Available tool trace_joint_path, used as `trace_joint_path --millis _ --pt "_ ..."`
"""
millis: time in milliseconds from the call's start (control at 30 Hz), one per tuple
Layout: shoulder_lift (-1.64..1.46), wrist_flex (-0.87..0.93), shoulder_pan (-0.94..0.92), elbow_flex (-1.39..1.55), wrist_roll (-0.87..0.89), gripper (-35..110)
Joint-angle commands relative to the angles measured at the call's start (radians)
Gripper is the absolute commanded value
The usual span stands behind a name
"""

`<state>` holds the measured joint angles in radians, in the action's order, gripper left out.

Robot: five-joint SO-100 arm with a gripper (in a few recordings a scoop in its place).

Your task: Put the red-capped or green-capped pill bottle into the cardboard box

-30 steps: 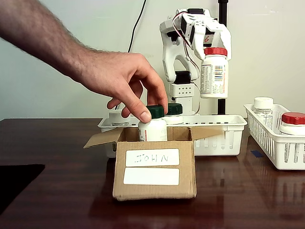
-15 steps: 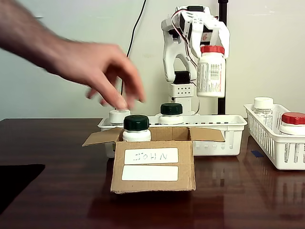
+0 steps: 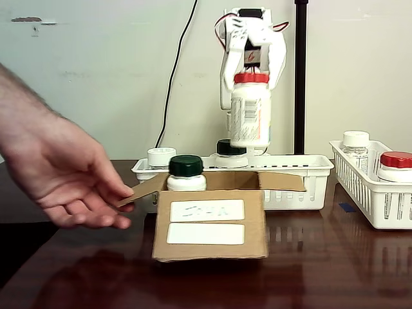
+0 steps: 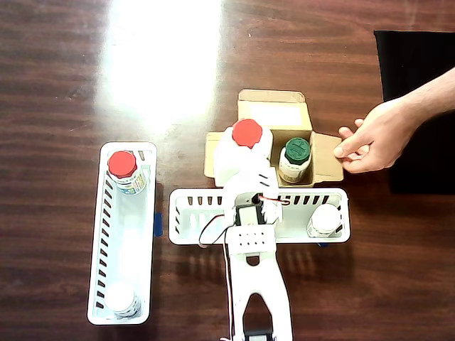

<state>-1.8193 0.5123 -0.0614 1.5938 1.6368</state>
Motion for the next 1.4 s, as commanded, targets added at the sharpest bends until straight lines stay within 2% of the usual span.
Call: trace_joint_path --millis 0,233,500,733,833,967,1133,1300,1367 --pt "0.006 -0.072 -0.058 -0.092 0.034 1" --pt "0.041 -0.215 -0.109 0.049 0.064 2" --pt "0.012 -0.457 -0.069 0.331 0.057 2" --pt "-0.005 -0.523 -0.025 0.428 0.02 3" --pt "-0.002 -0.534 -0.009 0.434 0.011 13" --pt "0.005 -0.551 -0.008 0.434 0.009 39" --pt "0.031 -0.563 -0.008 0.416 0.017 61" --pt "-0.015 -0.532 0.0 0.414 0.005 68" --pt "-0.086 -0.43 0.008 0.4 -0.005 68"
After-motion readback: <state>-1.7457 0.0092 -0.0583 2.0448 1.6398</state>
